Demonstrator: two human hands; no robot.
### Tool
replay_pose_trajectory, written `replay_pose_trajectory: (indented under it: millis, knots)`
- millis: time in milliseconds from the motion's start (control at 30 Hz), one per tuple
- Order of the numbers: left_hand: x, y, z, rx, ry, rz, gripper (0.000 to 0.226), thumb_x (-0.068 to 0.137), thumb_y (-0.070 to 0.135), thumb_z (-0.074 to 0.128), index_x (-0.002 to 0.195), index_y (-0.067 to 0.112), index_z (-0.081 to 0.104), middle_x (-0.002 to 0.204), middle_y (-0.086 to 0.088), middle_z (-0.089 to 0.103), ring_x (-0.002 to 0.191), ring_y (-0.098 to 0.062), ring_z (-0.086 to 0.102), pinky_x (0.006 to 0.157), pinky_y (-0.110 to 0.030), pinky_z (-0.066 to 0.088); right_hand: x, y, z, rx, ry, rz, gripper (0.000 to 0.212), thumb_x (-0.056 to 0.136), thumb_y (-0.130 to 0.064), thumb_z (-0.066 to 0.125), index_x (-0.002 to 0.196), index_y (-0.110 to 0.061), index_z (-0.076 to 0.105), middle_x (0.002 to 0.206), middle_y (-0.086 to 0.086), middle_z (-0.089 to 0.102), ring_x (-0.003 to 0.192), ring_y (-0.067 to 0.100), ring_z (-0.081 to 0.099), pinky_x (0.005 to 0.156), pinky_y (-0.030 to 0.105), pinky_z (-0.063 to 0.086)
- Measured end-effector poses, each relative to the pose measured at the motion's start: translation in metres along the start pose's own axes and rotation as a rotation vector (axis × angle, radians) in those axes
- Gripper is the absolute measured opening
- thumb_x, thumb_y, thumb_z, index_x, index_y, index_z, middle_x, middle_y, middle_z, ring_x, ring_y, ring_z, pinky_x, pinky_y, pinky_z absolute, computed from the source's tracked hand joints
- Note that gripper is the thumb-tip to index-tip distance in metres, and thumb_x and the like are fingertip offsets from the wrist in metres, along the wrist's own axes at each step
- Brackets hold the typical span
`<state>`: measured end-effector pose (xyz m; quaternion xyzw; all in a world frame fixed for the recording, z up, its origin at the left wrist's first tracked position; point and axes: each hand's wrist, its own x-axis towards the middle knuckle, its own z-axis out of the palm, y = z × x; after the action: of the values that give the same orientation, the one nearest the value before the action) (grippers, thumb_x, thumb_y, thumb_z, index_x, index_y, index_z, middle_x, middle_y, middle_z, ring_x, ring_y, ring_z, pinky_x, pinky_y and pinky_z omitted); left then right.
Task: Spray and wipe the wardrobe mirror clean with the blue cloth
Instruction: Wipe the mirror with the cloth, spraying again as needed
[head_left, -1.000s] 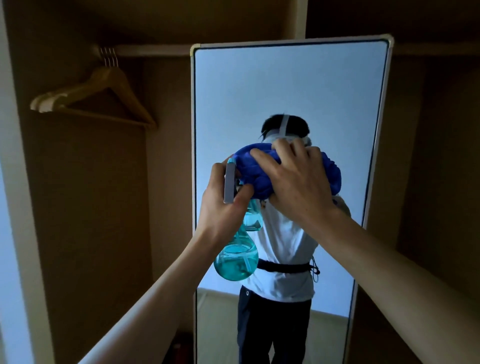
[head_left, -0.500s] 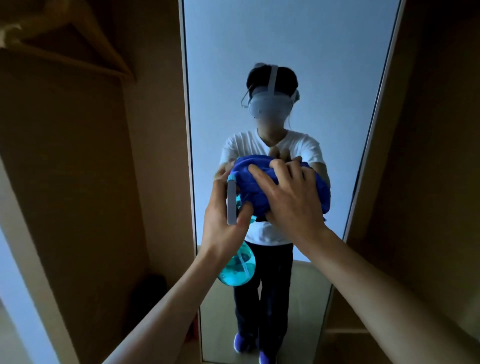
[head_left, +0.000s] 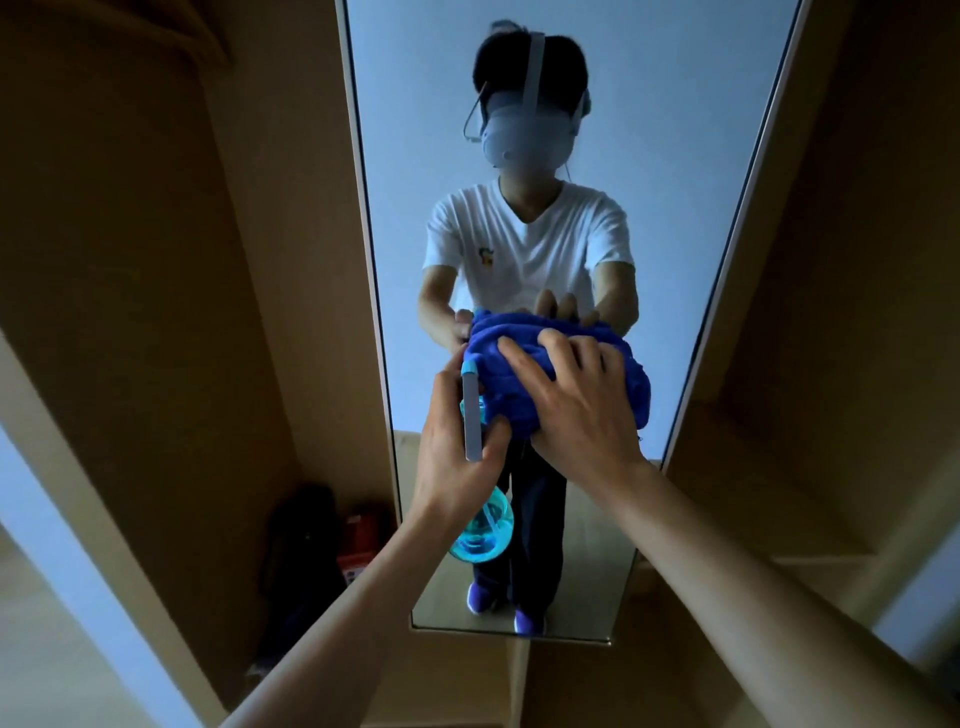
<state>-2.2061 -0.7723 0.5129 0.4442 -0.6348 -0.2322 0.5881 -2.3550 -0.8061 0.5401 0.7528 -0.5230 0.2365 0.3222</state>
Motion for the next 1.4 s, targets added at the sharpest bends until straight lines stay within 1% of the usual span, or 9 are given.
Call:
replay_pose_trajectory:
  millis: [67,167,300,367,467,667,933,1133,1400]
  knots:
    - [-0.008,-0.009,0.003,-0.009,-0.014,-0.015,0.067,0.085,0.016,0.057,0.149,0.023,0.039,0.133,0.005,0.057,0.12,-0.011,0.059,0.093,-0.033,0.055,-0.011,-0.003,0.006,0.018,-0.044,0.006,0.067,0.082,-0.028,0.051,0.148,-0.026,0.04,0.136,0.013,0.05,0.11,0.034,0.049,0.096,0.052,0.039]
    - [-0.022,-0.023,0.006,-0.007,-0.047,-0.041,0.065,0.085,0.017,0.058,0.147,0.022,0.039,0.127,0.005,0.059,0.11,-0.008,0.061,0.084,-0.018,0.05,-0.028,-0.008,0.017,0.071,-0.065,0.029,0.06,0.088,-0.032,0.035,0.147,-0.025,0.043,0.133,0.013,0.053,0.11,0.035,0.052,0.096,0.053,0.04]
    - [-0.041,-0.043,0.011,0.001,-0.068,-0.06,0.07,0.086,0.015,0.059,0.152,0.021,0.035,0.134,0.008,0.057,0.119,-0.004,0.057,0.093,-0.009,0.045,-0.053,-0.014,0.043,0.06,-0.073,0.006,0.057,0.092,-0.033,0.048,0.148,-0.026,0.041,0.132,0.012,0.053,0.109,0.033,0.052,0.095,0.052,0.041]
    - [-0.05,-0.056,0.014,0.005,-0.074,-0.073,0.069,0.086,0.016,0.059,0.151,0.018,0.037,0.136,0.006,0.055,0.123,-0.008,0.056,0.099,-0.02,0.048,-0.067,-0.016,0.058,0.048,-0.069,-0.001,0.066,0.088,-0.028,0.063,0.149,-0.026,0.04,0.131,0.012,0.053,0.108,0.033,0.053,0.095,0.051,0.041]
    - [-0.066,-0.078,0.02,0.004,-0.09,-0.126,0.066,0.087,0.018,0.058,0.15,0.02,0.037,0.133,0.006,0.055,0.118,-0.016,0.06,0.097,-0.044,0.055,-0.087,-0.021,0.077,0.049,-0.063,-0.021,0.066,0.088,-0.023,0.062,0.149,-0.026,0.04,0.13,0.013,0.053,0.107,0.033,0.053,0.095,0.051,0.041]
    - [-0.095,-0.121,0.032,0.015,-0.105,-0.204,0.066,0.087,0.017,0.06,0.148,0.022,0.037,0.128,0.002,0.058,0.114,-0.021,0.063,0.095,-0.049,0.056,-0.124,-0.03,0.112,0.048,-0.109,-0.045,0.059,0.093,-0.027,0.058,0.149,-0.025,0.041,0.13,0.014,0.054,0.107,0.034,0.052,0.095,0.052,0.042]
    - [-0.142,-0.176,0.055,-0.04,-0.168,-0.373,0.072,0.088,0.022,0.062,0.153,0.024,0.032,0.129,0.006,0.058,0.109,-0.008,0.064,0.083,-0.014,0.053,-0.191,-0.041,0.172,0.132,-0.188,-0.047,0.065,0.088,-0.033,0.068,0.148,-0.024,0.044,0.127,0.014,0.056,0.106,0.033,0.053,0.094,0.051,0.043]
    - [-0.166,-0.214,0.072,-0.017,-0.139,-0.443,0.071,0.088,0.015,0.064,0.152,0.022,0.035,0.131,0.006,0.059,0.117,-0.017,0.063,0.093,-0.042,0.059,-0.228,-0.048,0.207,0.151,-0.188,-0.058,0.057,0.093,-0.035,0.062,0.147,-0.024,0.046,0.124,0.013,0.056,0.102,0.031,0.052,0.092,0.05,0.042]
    - [-0.195,-0.255,0.091,-0.013,-0.077,-0.501,0.066,0.089,0.009,0.063,0.149,0.023,0.04,0.127,0.01,0.06,0.109,-0.016,0.066,0.085,-0.042,0.062,-0.27,-0.06,0.255,0.147,-0.228,-0.107,0.058,0.092,-0.035,0.064,0.146,-0.023,0.048,0.122,0.014,0.055,0.097,0.032,0.055,0.088,0.051,0.047]
